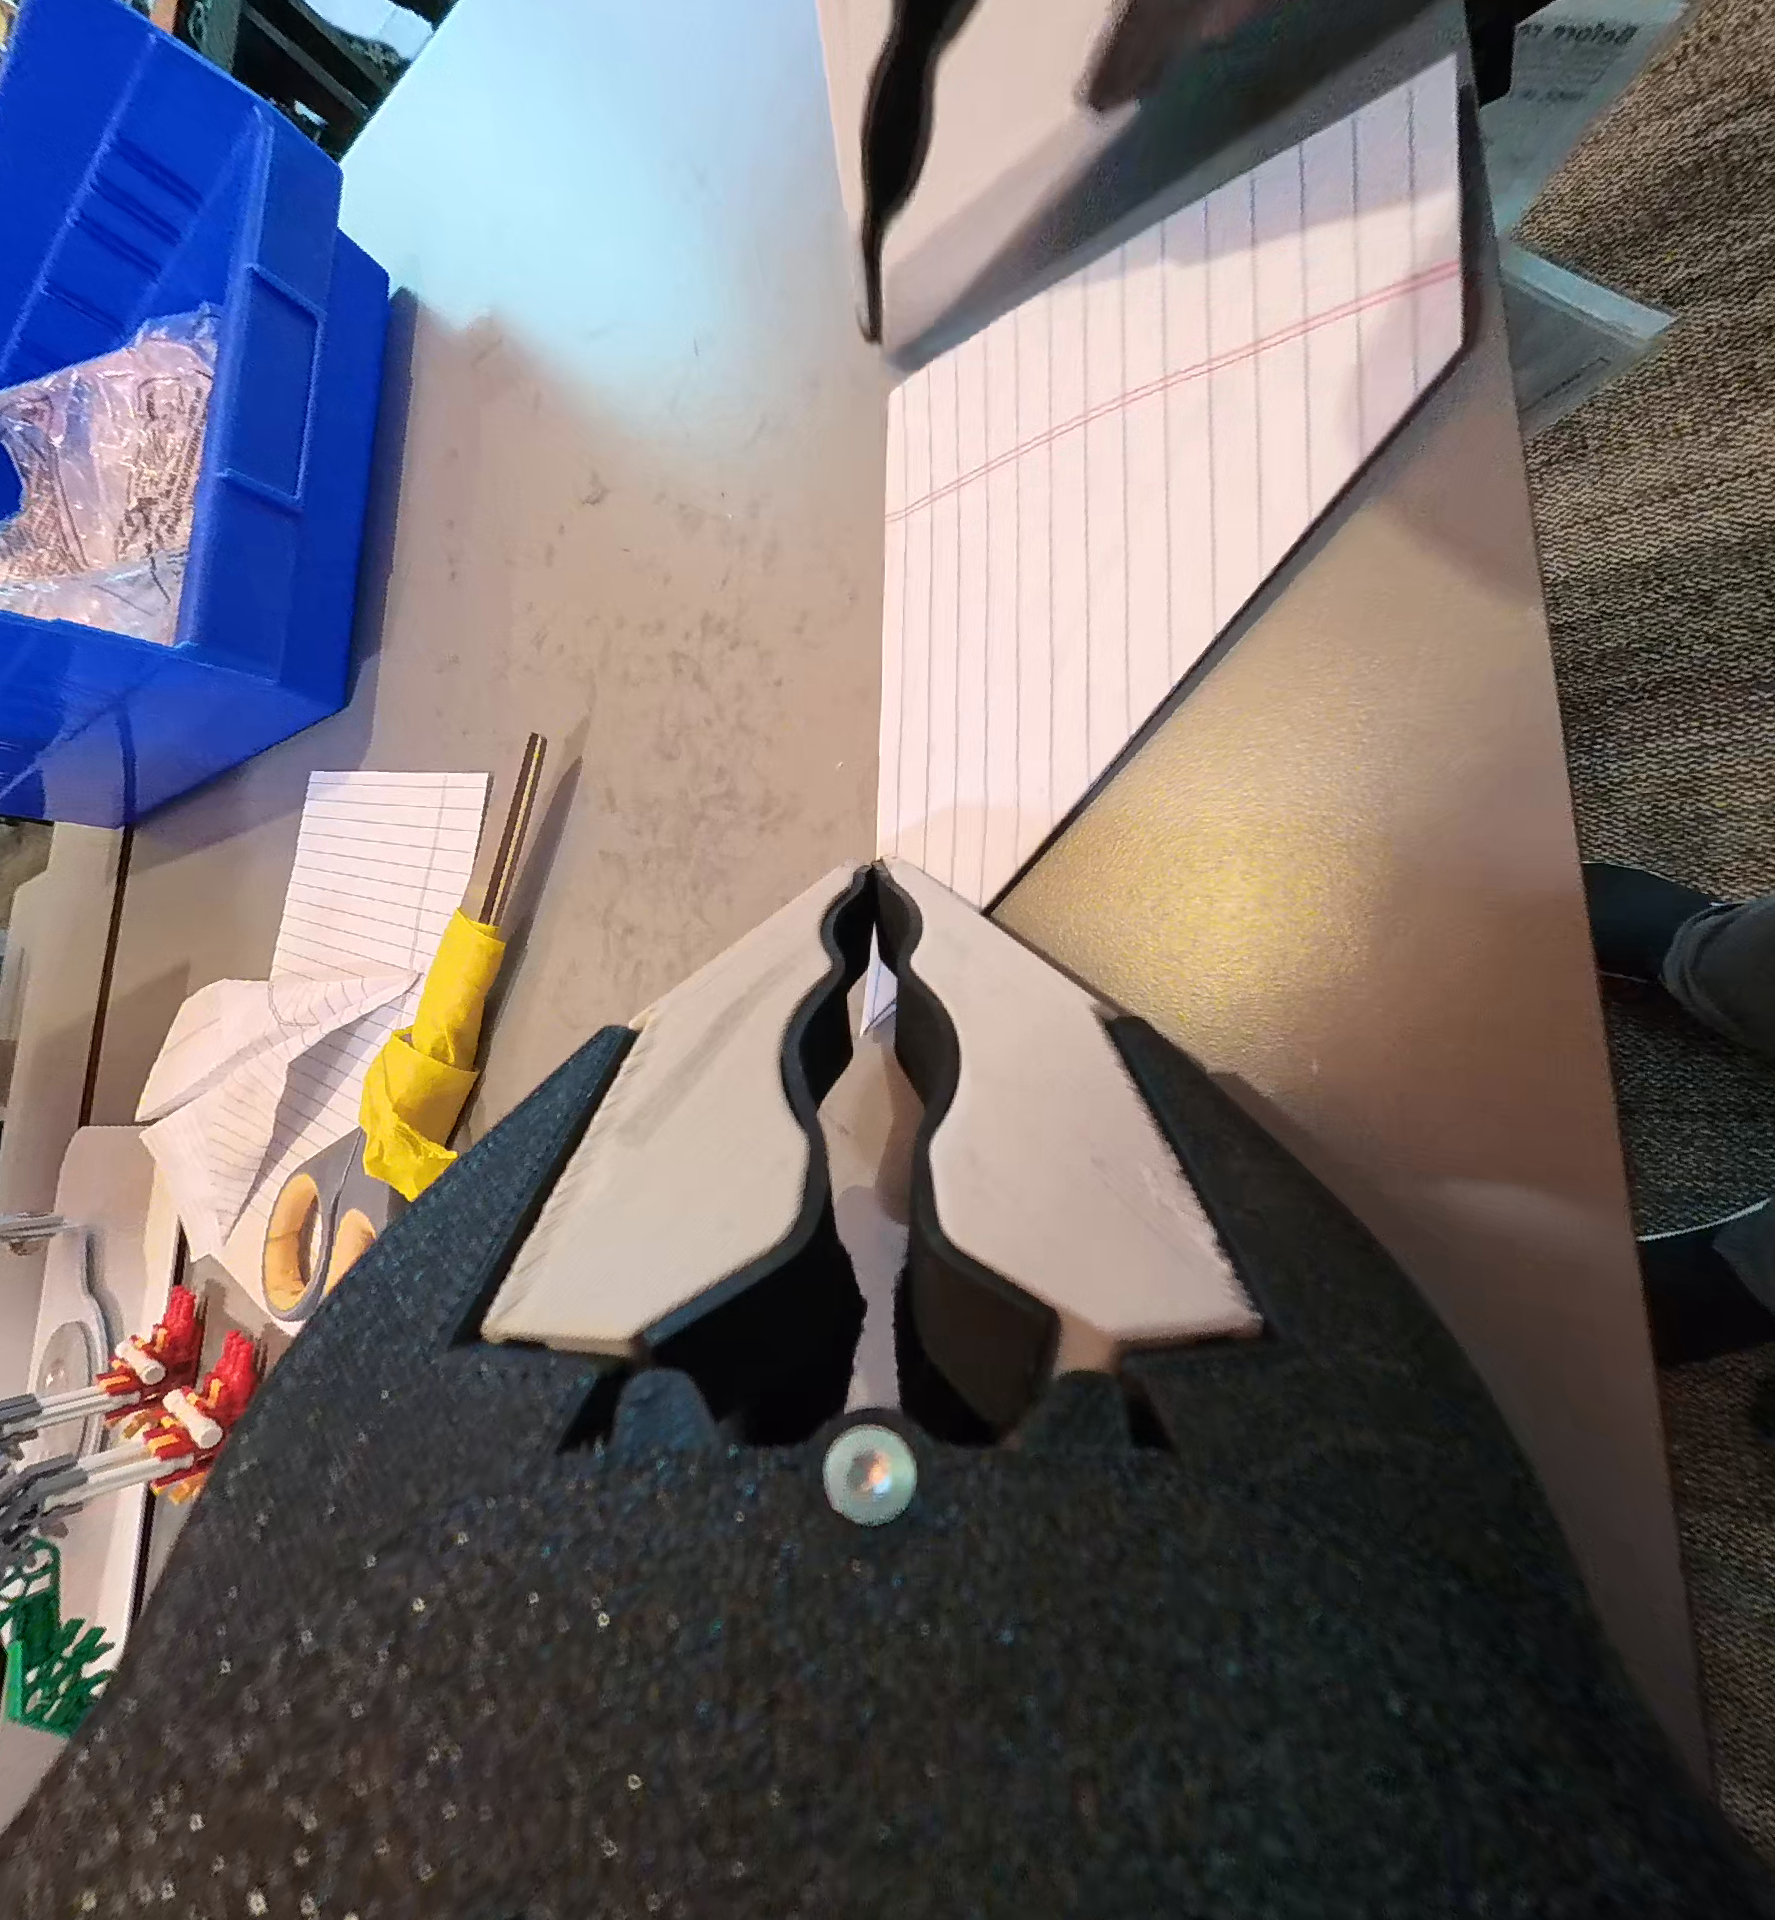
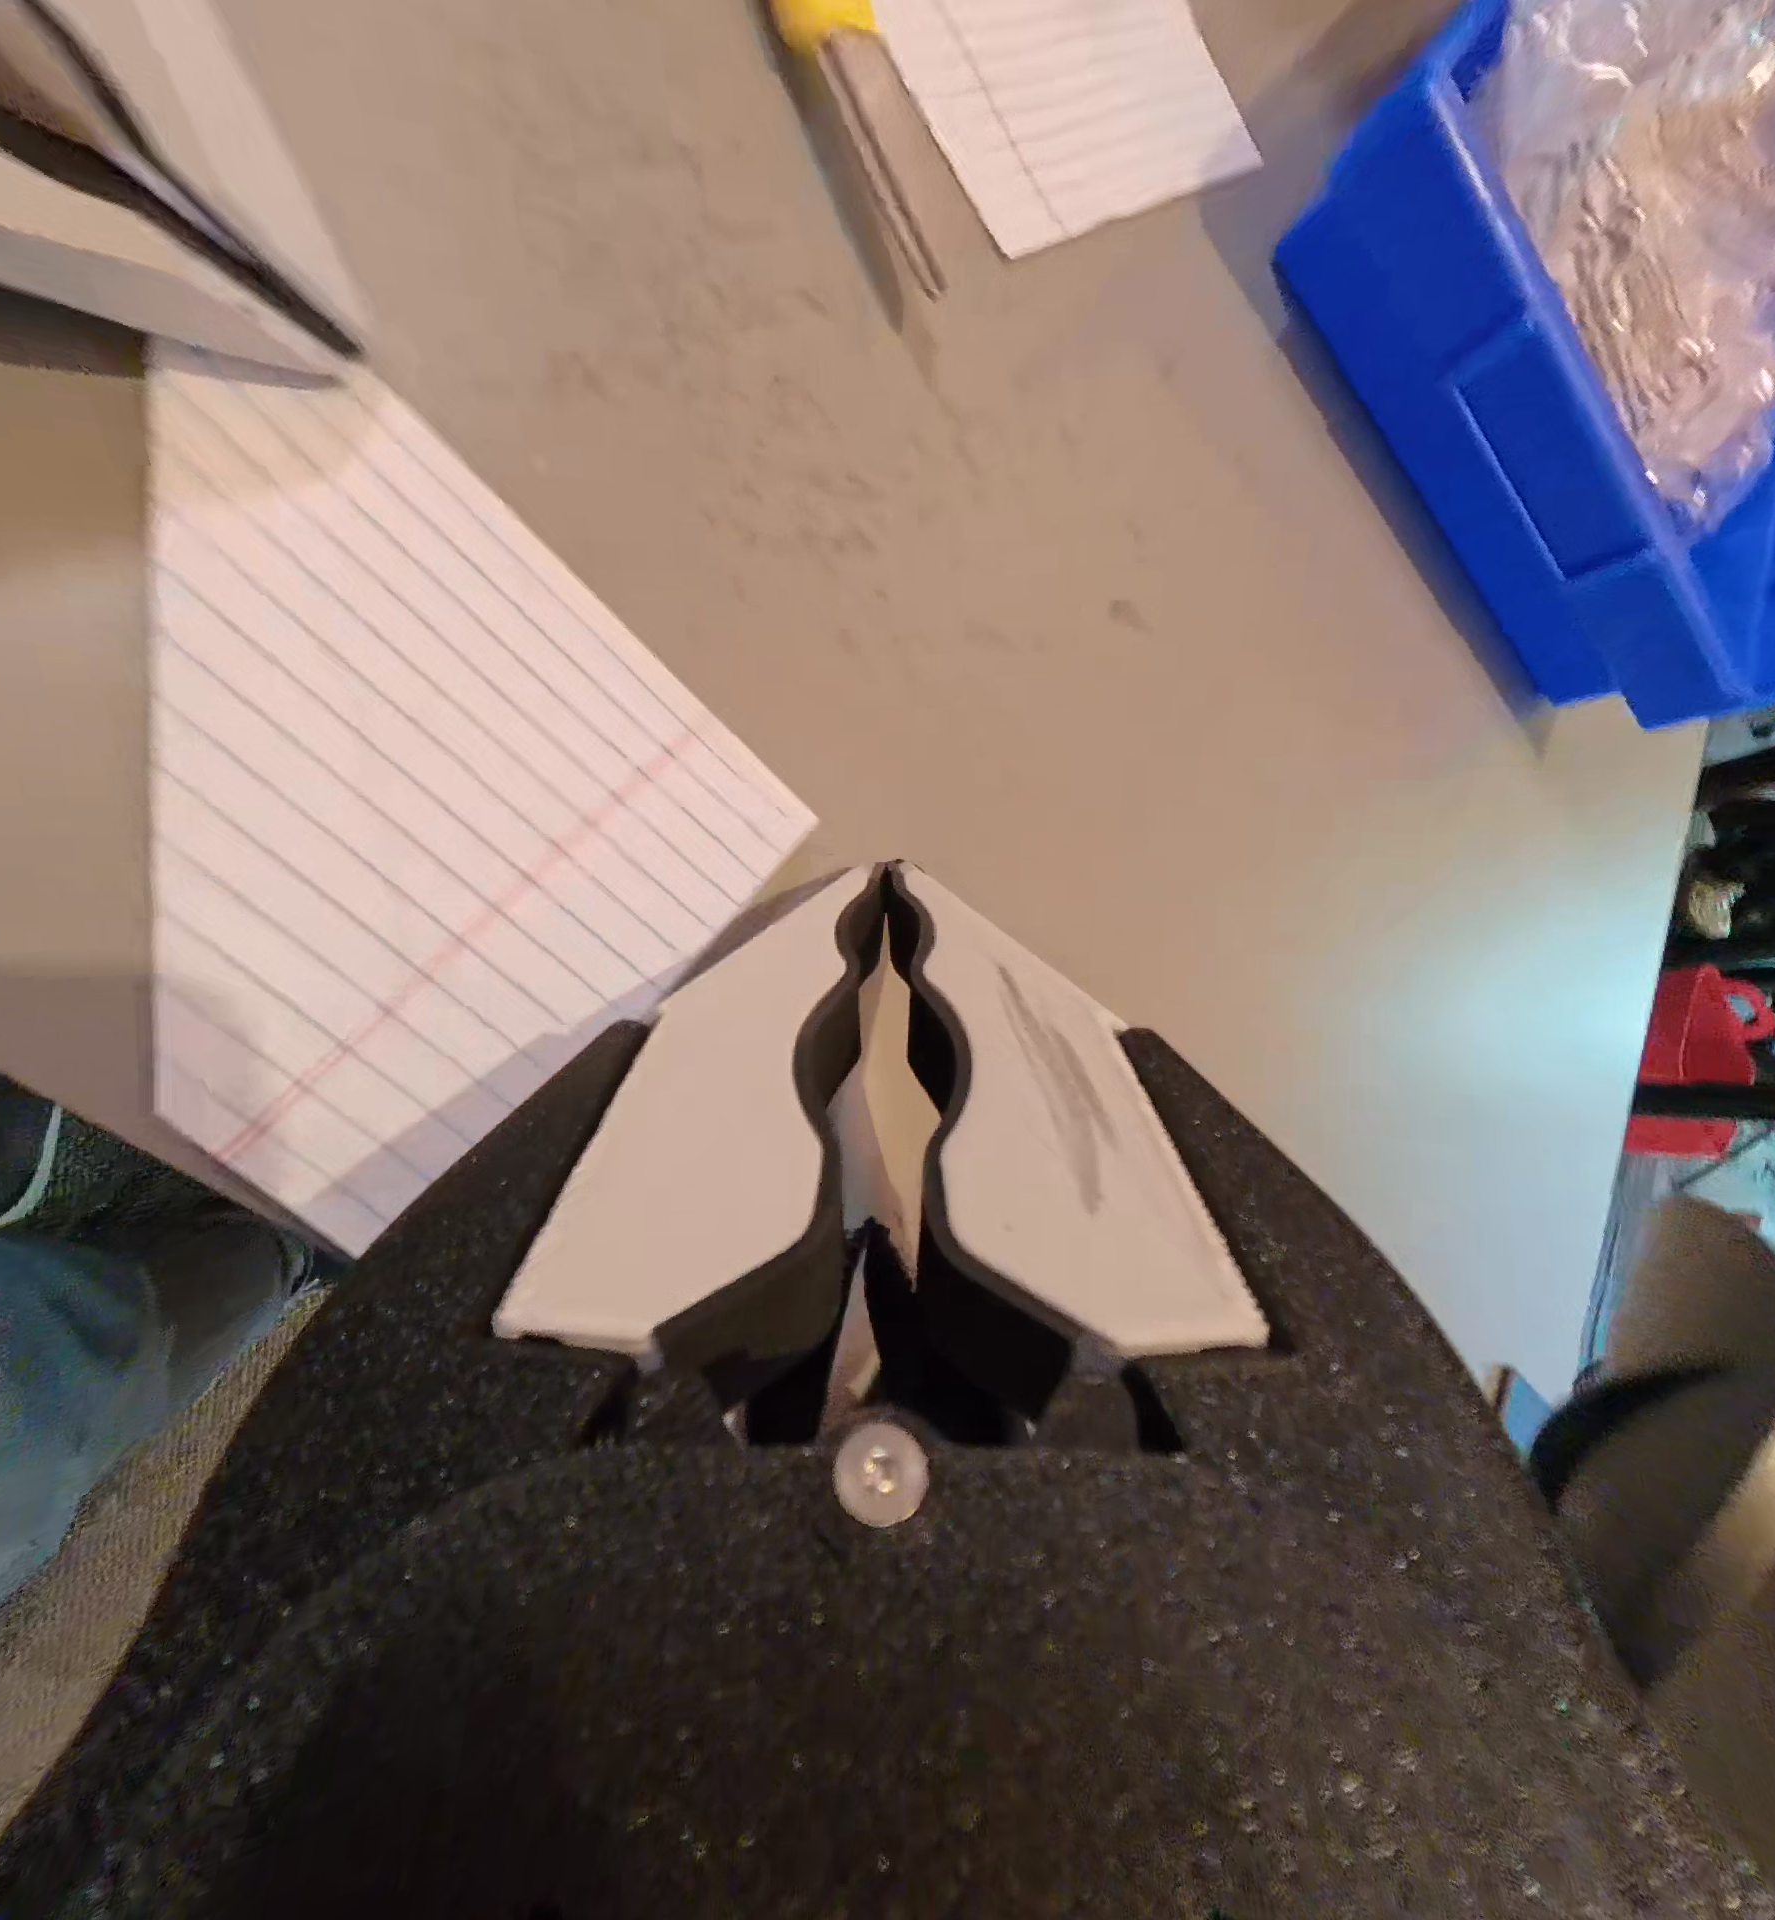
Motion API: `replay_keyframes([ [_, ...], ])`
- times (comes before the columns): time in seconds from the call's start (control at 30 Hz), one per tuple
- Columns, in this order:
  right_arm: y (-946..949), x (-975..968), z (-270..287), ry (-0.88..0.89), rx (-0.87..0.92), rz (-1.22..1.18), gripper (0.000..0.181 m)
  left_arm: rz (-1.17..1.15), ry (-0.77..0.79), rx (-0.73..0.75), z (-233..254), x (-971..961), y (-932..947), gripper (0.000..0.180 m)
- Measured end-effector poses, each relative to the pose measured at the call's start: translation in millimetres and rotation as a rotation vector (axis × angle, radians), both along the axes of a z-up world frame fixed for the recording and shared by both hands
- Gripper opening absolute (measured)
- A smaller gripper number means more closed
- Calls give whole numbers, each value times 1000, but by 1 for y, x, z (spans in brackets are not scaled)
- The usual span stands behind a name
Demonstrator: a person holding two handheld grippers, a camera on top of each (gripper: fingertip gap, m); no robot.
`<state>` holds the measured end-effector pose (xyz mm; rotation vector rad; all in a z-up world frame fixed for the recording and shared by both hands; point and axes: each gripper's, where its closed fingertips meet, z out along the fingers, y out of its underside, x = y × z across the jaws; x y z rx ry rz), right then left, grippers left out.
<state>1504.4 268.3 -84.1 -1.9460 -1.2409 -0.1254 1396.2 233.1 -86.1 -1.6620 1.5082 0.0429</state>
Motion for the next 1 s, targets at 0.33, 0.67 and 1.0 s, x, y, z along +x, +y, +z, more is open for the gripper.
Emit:
replay_keyframes([
  [0.33,-14,-41,-1,33,-18,112,0,-6,-1,-6,-1,0,1,0],
  [0.67,-11,-31,-2,89,-98,84,0,23,-183,-135,28,-28,8,14],
  [1.0,-9,-33,-3,88,-123,90,0,-190,-25,-203,3,4,-14,14],
])
